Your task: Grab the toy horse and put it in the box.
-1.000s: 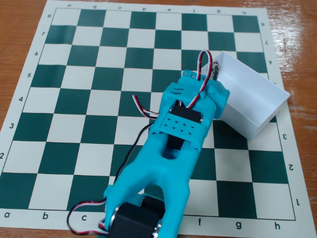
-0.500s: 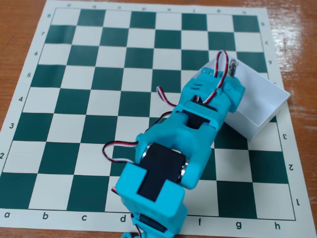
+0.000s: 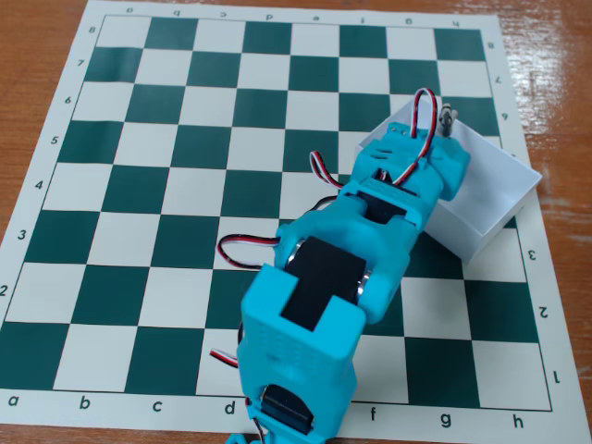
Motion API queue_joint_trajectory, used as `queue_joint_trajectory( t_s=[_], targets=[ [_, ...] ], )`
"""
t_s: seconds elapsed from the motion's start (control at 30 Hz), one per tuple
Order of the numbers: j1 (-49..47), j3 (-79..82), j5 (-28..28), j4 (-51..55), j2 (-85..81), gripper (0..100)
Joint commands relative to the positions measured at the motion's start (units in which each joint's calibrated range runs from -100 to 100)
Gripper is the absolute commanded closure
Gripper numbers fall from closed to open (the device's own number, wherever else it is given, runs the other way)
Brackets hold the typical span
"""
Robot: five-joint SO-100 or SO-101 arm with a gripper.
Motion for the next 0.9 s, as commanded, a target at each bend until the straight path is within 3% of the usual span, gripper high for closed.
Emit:
queue_joint_trajectory(
  t_s=[0.0, 0.2, 0.5, 0.87],
  targets=[
    [0.51, -2.04, 0.09, 0.02, -0.47, 91],
    [0.44, -1.77, -0.64, -0.47, -1.45, 73],
    [-1.7, 5.15, -2.21, 3.6, -12.42, 72],
    [-9.92, 28.09, -7.24, 25.19, -50.38, 72]
  ],
)
